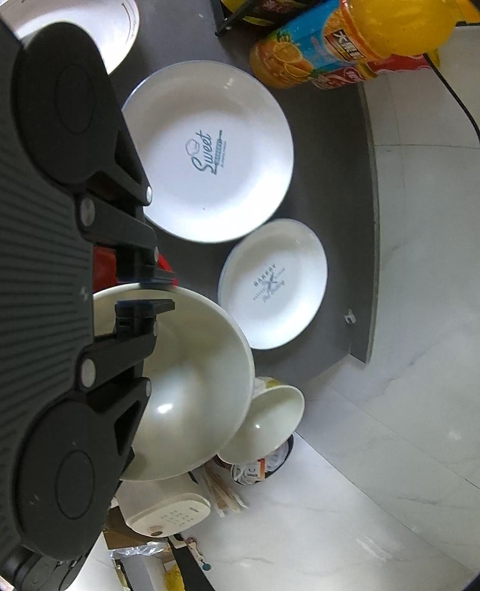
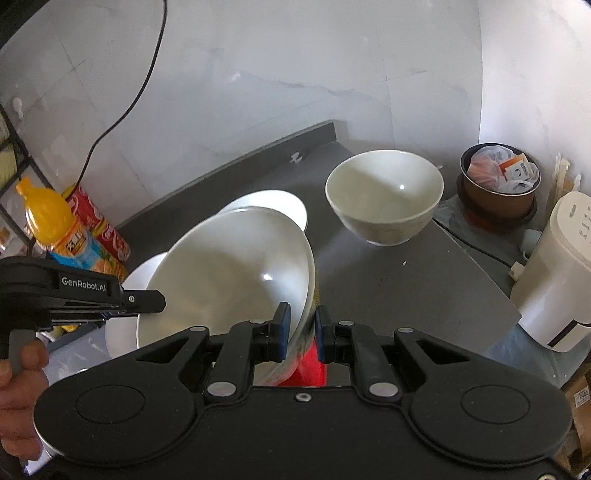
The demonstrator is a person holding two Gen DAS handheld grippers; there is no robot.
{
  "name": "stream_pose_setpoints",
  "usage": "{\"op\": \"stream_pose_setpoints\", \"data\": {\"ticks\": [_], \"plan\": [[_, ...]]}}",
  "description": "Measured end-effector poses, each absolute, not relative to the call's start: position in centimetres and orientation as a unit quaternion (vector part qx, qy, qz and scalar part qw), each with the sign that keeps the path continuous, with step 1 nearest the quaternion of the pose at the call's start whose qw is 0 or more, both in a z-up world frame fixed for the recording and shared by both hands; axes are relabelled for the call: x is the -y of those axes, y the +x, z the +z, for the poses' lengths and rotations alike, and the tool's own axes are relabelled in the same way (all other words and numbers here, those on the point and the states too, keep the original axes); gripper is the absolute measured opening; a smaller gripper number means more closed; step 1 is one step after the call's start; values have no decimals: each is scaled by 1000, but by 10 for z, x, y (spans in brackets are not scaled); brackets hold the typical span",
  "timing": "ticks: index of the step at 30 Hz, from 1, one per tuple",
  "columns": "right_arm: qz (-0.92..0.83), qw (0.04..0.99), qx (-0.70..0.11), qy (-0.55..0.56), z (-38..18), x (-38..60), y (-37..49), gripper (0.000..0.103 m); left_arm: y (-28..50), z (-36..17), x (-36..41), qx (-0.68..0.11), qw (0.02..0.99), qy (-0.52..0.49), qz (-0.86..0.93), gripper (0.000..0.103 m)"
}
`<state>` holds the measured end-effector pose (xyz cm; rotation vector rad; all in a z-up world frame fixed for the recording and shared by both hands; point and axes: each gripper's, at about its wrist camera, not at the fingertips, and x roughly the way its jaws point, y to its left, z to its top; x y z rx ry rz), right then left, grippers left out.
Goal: Organize plates and bowls
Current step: 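Lower the large white bowl with the right tool into the red bowl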
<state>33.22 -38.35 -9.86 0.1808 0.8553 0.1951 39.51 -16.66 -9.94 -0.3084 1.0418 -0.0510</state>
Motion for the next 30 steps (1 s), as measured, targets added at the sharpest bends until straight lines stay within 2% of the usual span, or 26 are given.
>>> {"op": "stream_pose_setpoints", "data": {"ticks": [30], "plan": [[75, 870, -485, 46, -131, 351, 330, 14, 382, -142, 153, -547, 828, -119, -17, 7]]}}
